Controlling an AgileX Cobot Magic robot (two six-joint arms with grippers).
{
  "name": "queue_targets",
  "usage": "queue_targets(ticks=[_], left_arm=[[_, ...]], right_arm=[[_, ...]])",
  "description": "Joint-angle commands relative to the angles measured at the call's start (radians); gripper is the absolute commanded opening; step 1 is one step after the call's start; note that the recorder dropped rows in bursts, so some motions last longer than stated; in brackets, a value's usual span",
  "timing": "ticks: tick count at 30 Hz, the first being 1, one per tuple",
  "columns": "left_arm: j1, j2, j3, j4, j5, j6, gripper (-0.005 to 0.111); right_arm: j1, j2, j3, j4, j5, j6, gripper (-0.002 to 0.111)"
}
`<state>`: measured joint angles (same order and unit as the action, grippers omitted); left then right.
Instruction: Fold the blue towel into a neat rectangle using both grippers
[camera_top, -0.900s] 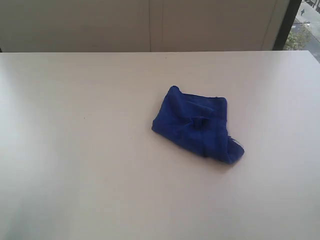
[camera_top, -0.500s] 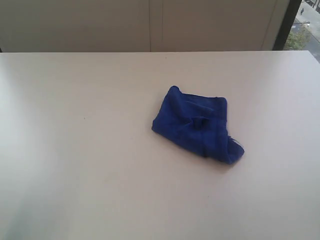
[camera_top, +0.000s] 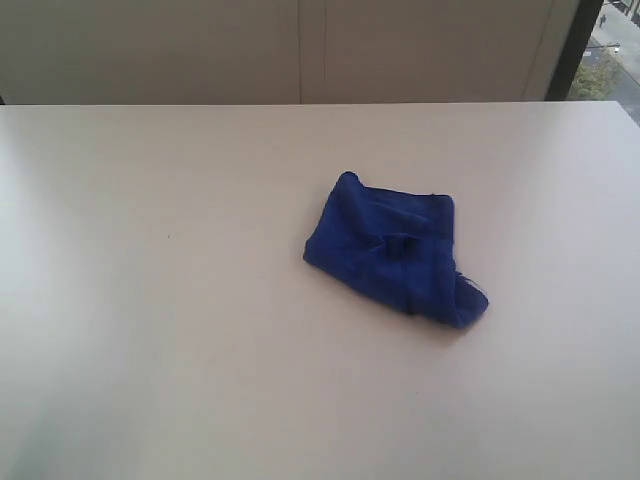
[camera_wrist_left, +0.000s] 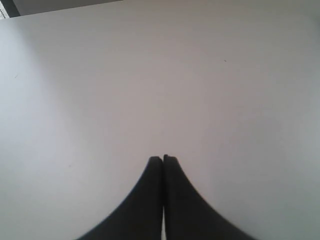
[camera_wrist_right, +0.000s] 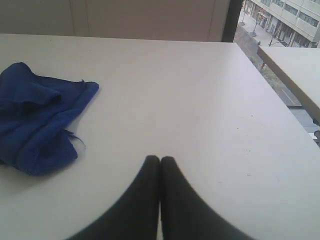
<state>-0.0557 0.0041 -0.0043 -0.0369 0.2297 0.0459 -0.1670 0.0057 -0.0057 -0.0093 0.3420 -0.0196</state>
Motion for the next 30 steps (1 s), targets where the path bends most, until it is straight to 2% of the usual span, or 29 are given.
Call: queue_targets(ticks=[1, 7, 23, 30], left_arm=[[0.003, -0.004, 0.004, -0.007, -0.005, 0.002, 0.0], [0.003, -0.004, 0.004, -0.007, -0.029, 0.002, 0.0], [0.003, -0.004, 0.004, -0.007, -0.355, 0.002, 0.0], [0.003, -0.004, 0.004, -0.007, -0.366, 0.002, 0.0]], right_arm=[[-0.002, -0.006, 0.006, -0.007, -0.008, 0.001, 0.0], [-0.002, -0.006, 0.006, -0.007, -0.008, 0.001, 0.0], [-0.002, -0.006, 0.006, -0.007, -0.008, 0.001, 0.0], [-0.002, -0.006, 0.006, -0.007, -0.008, 0.001, 0.0]])
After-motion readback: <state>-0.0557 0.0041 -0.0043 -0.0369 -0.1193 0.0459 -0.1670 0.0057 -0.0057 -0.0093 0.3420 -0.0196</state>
